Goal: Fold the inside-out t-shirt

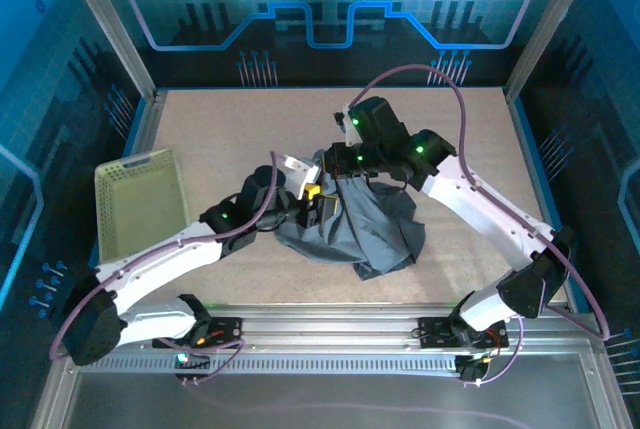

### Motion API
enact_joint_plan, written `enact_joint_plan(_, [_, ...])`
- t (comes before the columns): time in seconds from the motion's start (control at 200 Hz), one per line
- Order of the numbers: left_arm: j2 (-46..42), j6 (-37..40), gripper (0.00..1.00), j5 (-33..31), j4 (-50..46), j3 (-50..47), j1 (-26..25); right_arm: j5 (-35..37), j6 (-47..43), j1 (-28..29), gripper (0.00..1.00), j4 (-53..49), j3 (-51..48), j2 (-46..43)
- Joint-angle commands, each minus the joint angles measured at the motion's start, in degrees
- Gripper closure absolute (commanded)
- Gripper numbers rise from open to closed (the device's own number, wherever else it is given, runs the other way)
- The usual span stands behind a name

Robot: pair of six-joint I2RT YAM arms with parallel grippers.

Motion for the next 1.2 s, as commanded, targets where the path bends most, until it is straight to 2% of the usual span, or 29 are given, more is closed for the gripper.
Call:
enact_joint_plan(0.0, [1.28, -0.04, 0.5, -0.68, 6.15, 1.36, -0.24, -1.17, 1.3, 0.84, 1.0, 0.88, 1.57, -1.56])
enact_joint_plan(0.18, [2.06, -0.7, 0.62, -4.2, 7.14, 1.36, -0.22, -0.08, 1.21, 0.97, 1.0, 0.27, 0.53, -2.5])
enact_joint_plan(0.3, [1.77, -1.29, 0.78, -3.82, 7.14, 1.43, -0.19, 1.31, 1.05, 0.93, 1.0, -0.29, 0.14, -2.6])
enact_joint_plan(0.42, [0.95, -1.9, 1.0, -1.81, 6.01, 2.22, -0.18, 5.74, 0.25, -0.27, 1.0, -1.67, -0.03, -1.94])
enact_joint_plan(0.565, [0.27, -3.74, 1.0, 0.85, 5.35, 2.8, -0.2, 7.35, -1.9, -1.49, 0.99, -1.75, -0.29, -0.54])
enact_joint_plan(0.675, [-2.15, -6.41, 1.0, 2.15, 6.39, 2.09, 0.36, 11.79, -4.77, -1.75, 0.69, -2.63, -2.12, -1.35])
enact_joint_plan(0.855, [-4.21, -12.75, 1.0, 10.48, 9.05, 1.3, 5.45, 10.13, -10.75, -1.97, 0.52, 7.32, -17.35, -10.5])
enact_joint_plan(0.925, [-4.41, -14.91, 1.0, 13.84, 11.48, 0.26, 7.38, 8.78, -10.84, -1.75, 0.49, 9.56, -21.83, -11.96])
enact_joint_plan(1.1, [-4.48, -19.18, 1.0, 20.25, 17.6, -1.68, 10.61, 6.43, -7.98, -0.88, 0.51, 16.97, -29.12, -11.65])
enact_joint_plan(1.195, [-4.17, -20.6, 1.0, 21.24, 18.68, -1.72, 11.22, 5.42, -6.74, -0.36, 0.45, 21.32, -30.84, -10.98])
